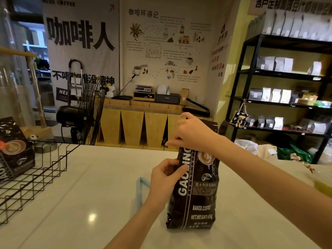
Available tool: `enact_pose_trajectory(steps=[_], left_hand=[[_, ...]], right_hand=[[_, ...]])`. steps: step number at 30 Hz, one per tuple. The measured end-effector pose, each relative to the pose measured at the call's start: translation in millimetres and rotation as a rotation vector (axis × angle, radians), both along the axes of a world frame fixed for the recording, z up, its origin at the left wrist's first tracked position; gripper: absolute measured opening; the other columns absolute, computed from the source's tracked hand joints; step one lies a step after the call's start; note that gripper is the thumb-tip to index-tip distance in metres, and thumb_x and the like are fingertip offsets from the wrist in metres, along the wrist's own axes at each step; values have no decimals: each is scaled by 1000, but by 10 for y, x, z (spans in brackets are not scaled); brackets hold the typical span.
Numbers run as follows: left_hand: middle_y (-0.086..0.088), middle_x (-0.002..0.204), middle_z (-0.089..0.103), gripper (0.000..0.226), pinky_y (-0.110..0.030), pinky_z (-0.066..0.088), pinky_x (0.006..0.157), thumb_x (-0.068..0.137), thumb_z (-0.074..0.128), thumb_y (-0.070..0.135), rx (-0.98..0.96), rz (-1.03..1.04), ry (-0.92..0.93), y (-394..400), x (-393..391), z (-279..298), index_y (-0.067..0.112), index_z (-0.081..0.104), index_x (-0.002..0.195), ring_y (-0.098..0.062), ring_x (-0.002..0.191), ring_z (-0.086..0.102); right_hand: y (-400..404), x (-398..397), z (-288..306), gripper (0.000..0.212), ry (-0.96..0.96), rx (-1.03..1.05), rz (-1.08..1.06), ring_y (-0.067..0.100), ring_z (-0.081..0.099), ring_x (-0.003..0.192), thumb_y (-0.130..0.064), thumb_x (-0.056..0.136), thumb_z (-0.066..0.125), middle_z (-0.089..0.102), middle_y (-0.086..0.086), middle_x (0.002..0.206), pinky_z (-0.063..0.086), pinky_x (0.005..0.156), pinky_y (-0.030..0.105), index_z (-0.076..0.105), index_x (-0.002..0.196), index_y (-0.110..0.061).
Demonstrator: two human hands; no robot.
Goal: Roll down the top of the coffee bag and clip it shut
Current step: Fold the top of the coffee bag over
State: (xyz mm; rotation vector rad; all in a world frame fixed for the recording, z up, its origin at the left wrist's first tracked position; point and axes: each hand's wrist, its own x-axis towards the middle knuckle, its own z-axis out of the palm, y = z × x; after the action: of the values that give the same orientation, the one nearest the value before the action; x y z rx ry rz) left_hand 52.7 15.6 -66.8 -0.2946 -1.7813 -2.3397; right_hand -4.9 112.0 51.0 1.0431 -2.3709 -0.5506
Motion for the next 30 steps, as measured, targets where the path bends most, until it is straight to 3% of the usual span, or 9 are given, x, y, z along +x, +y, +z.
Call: enact_pose_trajectory(steps=[4,7,9,13,17,19,23,25,30], left_hand=[[4,75,72,10,-14,52,58,74,70,10,22,89,16,52,-5,9,19,66,78,-4,67,68],[0,78,72,8,-20,54,63,76,68,12,15,117,27,105,-6,-19,20,67,78,-9,72,68],[-3,80,72,5,-27,56,68,78,66,16,10,142,30,155,11,-48,21,66,78,-16,76,68],[-2,77,72,11,-31,56,71,83,60,20,-9,196,80,243,80,-89,25,64,75,-17,76,67],[1,78,71,15,-33,56,69,86,56,22,-43,245,122,281,127,-102,28,62,74,-17,75,66],[2,78,70,15,-32,56,69,87,54,22,-45,250,122,286,133,-106,27,61,75,-14,74,66],[0,77,69,10,-26,55,67,87,54,22,-40,243,132,298,161,-80,28,60,80,-11,77,66],[1,79,69,7,-24,55,66,84,57,24,-63,254,149,293,158,-61,31,57,82,-11,78,66],[-3,77,69,15,-41,57,71,76,68,31,-90,294,138,245,81,-1,32,54,82,-19,74,67]], right_hand=[[-16,-80,-58,66,67,5,15,18,54,68,-56,89,27,66,3,67,31,101,39,66,64,-9],[16,-141,-76,69,226,-84,105,14,42,44,-57,86,28,51,-2,41,48,81,38,56,40,-12],[37,-157,-86,68,282,-98,114,13,40,40,-55,87,30,39,-7,37,50,75,36,53,36,-15],[34,-127,-93,66,395,-96,85,11,30,42,-49,90,35,36,-8,35,36,78,32,54,35,-16],[40,-98,-113,59,489,-111,-50,12,25,38,-38,86,55,32,-8,29,24,74,32,51,32,-15],[16,-68,-112,61,441,-107,-136,12,29,41,-37,90,48,21,-9,32,21,81,33,51,35,-12],[-5,-10,-113,63,181,-127,-167,15,37,63,-39,98,22,29,-4,44,16,103,40,46,48,-10],[-5,18,-81,63,168,-123,-168,15,38,68,-41,97,20,31,-4,46,17,104,40,51,52,-9],[34,1,-35,64,145,-137,-106,16,38,72,-45,96,24,44,-1,54,20,99,37,65,66,-7]])
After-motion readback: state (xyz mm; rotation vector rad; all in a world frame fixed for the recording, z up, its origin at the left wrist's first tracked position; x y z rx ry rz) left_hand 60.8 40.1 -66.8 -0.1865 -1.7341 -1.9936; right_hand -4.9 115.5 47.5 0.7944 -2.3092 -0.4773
